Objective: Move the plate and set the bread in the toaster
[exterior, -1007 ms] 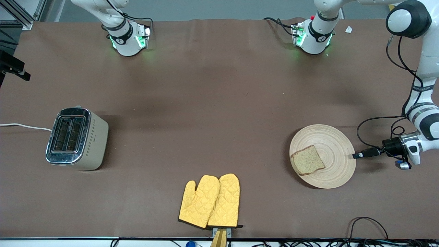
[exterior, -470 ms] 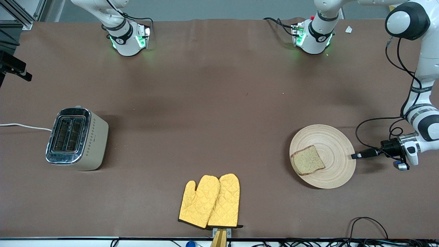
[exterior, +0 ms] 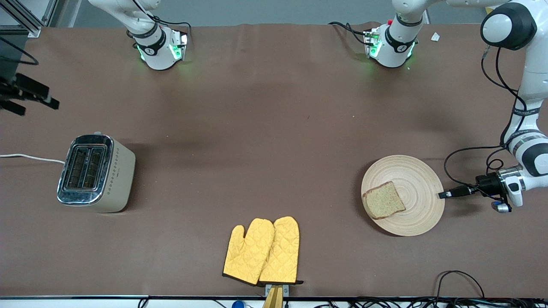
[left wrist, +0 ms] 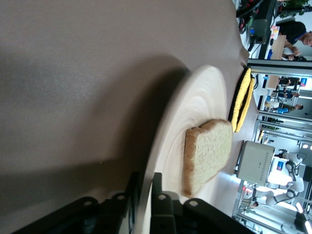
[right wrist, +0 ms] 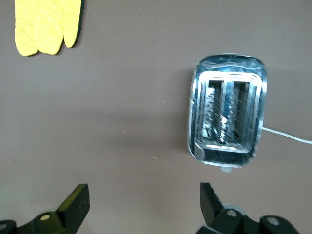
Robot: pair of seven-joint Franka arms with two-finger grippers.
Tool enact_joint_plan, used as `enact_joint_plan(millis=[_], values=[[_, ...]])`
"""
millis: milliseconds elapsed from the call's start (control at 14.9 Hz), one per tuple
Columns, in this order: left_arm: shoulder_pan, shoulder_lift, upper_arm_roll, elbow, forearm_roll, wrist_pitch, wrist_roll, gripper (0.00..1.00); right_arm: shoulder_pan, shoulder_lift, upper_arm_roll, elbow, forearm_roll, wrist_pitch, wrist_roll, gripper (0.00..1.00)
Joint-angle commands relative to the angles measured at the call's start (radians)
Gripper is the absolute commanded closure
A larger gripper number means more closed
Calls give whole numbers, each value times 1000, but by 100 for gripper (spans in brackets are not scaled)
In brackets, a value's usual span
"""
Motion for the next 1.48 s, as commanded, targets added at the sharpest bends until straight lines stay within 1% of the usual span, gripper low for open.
enact_joint_plan(millis=[0, 134, 201, 336, 403, 604, 672, 739, 806, 873, 940, 1209, 1343, 1410], values=[[-3, 5, 0, 17, -19, 1, 13, 92, 44, 10, 4, -117, 52, 125, 4, 0], [-7, -2, 0, 26, -10, 1, 26, 92, 82, 13, 4, -178, 60, 196, 12, 0], [-16, -5, 1, 46, 1, -1, 46, 92, 96, 12, 4, -215, 82, 224, 17, 0], [-17, -15, -8, 68, 45, -8, 74, 93, 95, 10, 3, -293, 179, 230, 40, 0], [-16, -25, -32, 68, 68, -8, 80, 93, 90, 9, 3, -336, 213, 245, 40, 0], [-13, -51, -126, 68, 128, -13, 80, 93, 84, 13, 3, -413, 264, 316, 41, 0], [-14, -52, -161, 65, 147, -13, 77, 93, 84, 19, 3, -436, 308, 331, 41, 0], [-14, -50, -212, 65, 165, -13, 80, 95, 84, 31, 3, -449, 348, 344, 41, 0], [-16, -50, -252, 60, 179, -13, 74, 97, 81, 56, 1, -450, 367, 347, 40, 0], [-35, -48, -288, 52, 200, -13, 69, 99, 61, 80, -2, -450, 369, 350, 35, 0], [-69, -47, -310, 40, 207, -13, 68, 99, 12, 100, -1, -449, 376, 347, 20, 0], [-221, -42, -319, 0, 164, 2, 65, 99, -2, 117, -2, -450, 381, 360, -5, 0], [-285, -38, -321, -39, 68, 13, 66, 100, -2, 127, -2, -452, 381, 362, -12, 0], [-324, -41, -321, -76, 12, 51, 71, 100, -2, 133, -2, -452, 381, 364, -12, 0]])
